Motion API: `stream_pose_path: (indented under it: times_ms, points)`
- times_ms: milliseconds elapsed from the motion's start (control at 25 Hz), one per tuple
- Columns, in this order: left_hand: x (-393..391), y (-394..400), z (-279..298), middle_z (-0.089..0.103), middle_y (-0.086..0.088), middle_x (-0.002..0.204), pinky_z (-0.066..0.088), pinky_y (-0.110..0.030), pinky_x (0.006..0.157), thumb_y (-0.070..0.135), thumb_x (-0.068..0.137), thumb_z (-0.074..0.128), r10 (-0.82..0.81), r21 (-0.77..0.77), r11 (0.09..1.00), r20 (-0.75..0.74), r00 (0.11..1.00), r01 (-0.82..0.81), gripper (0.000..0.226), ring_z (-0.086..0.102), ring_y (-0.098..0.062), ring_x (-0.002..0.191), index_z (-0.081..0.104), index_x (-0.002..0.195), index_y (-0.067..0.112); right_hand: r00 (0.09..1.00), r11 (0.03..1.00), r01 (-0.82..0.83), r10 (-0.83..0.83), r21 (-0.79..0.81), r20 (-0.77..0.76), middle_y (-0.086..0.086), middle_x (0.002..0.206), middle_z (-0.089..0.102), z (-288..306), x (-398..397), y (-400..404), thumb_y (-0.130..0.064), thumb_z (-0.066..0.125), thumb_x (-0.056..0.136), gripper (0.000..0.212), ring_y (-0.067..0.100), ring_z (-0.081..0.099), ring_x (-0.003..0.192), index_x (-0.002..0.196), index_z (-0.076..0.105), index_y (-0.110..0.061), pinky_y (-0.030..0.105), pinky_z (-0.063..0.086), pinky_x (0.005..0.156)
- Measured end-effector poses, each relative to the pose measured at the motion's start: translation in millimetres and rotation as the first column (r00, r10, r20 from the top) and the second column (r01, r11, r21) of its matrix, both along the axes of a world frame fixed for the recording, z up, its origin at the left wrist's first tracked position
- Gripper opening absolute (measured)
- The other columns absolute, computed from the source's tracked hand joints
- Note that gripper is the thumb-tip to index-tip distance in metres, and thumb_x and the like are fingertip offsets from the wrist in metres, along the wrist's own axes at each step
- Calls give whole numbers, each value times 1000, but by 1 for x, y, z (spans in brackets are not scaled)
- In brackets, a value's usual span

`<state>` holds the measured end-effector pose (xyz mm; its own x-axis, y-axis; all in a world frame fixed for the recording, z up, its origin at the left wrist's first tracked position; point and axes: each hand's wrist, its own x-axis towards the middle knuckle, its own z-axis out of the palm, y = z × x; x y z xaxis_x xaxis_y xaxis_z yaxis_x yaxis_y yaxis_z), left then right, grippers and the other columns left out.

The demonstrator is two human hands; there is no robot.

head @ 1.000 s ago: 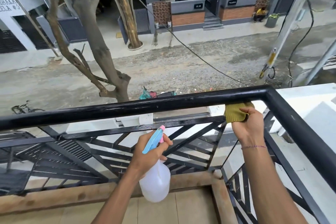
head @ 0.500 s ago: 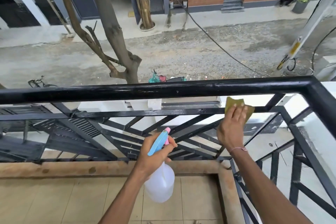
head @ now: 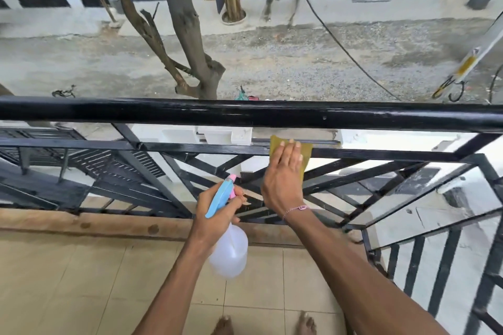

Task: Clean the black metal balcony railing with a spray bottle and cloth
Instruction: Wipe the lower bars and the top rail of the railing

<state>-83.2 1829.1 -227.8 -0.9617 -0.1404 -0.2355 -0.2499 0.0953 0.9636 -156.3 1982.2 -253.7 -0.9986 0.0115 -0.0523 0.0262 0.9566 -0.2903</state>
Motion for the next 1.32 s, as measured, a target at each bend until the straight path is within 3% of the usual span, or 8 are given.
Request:
stream_pose_path:
  times_ms: [520, 760, 840, 920, 1040, 1120, 1240, 1320]
  points:
    - [-10, -169, -14, 64, -4, 76, 49, -21, 54, -2, 91, 69, -11, -25, 1000, -14, 1000, 11, 11, 60, -12, 69, 69, 85, 8, 992, 994, -105, 103, 19, 71, 39, 158, -12, 6, -23, -205, -20, 30, 102, 72, 53, -14, 147, 151, -11, 14, 57, -1, 123]
    - [-3, -210, -33, 60, -4, 81, 50, -31, 68, 32, 74, 77, 136, -33, 990, 26, 990, -135, 31, 57, -16, 74, 72, 96, 12, 980, 985, -170, 168, 7, 106, 39, 157, -15, 11, -36, -271, -19, 49, 98, 85, 55, -18, 145, 151, -10, 14, 59, -10, 118]
    - [-1, -212, -36, 57, -5, 78, 48, -31, 65, 11, 87, 76, 150, 26, 988, 6, 989, -151, 11, 54, -13, 72, 73, 98, 12, 952, 950, -303, 298, 73, 69, 35, 159, -16, 4, -36, -280, -25, 58, 95, 97, 50, -19, 147, 152, -11, 11, 58, -8, 121]
    - [2, -210, -36, 59, -3, 76, 49, -31, 69, -2, 92, 68, 178, 28, 984, -21, 984, -177, 21, 55, -11, 71, 72, 88, 18, 902, 897, -426, 431, 115, -16, 30, 161, -15, -3, -36, -275, -22, 50, 98, 87, 44, -18, 150, 154, -8, 8, 53, -8, 123]
    - [4, -204, -42, 61, -5, 75, 53, -48, 71, -4, 92, 67, 193, -4, 981, -25, 981, -194, 21, 57, -16, 73, 67, 78, 12, 749, 768, -623, 640, 149, -170, 22, 165, -5, -16, -33, -235, -4, 19, 96, 65, 34, -7, 154, 157, 0, 2, 43, -6, 125]
    - [3, -196, -46, 63, -9, 77, 59, -55, 75, -4, 92, 69, 181, -23, 983, -30, 983, -182, 16, 62, -9, 73, 67, 81, 8, 699, 720, -692, 685, 46, -203, 20, 166, 9, -26, -20, -198, 4, 28, 93, 69, 31, 6, 154, 158, 8, -3, 39, 3, 126]
    - [2, -169, -54, 65, -16, 84, 64, -50, 76, -1, 92, 69, 157, -62, 985, -51, 986, -160, 15, 68, -1, 77, 68, 81, 10, 923, 771, -318, 385, -552, 6, 15, 148, 51, -55, 16, -143, 3, 40, 97, 62, 29, 53, 132, 154, 34, -21, 37, 44, 109]
    - [1, -149, -61, 61, -8, 73, 65, -49, 73, 4, 91, 71, 168, -129, 976, -57, 984, -174, 11, 65, -7, 70, 69, 82, 11, 940, 486, 195, 156, -852, 303, 9, 129, 67, -69, 40, -112, -12, 37, 108, 38, 22, 68, 111, 140, 52, -24, 29, 54, 93]
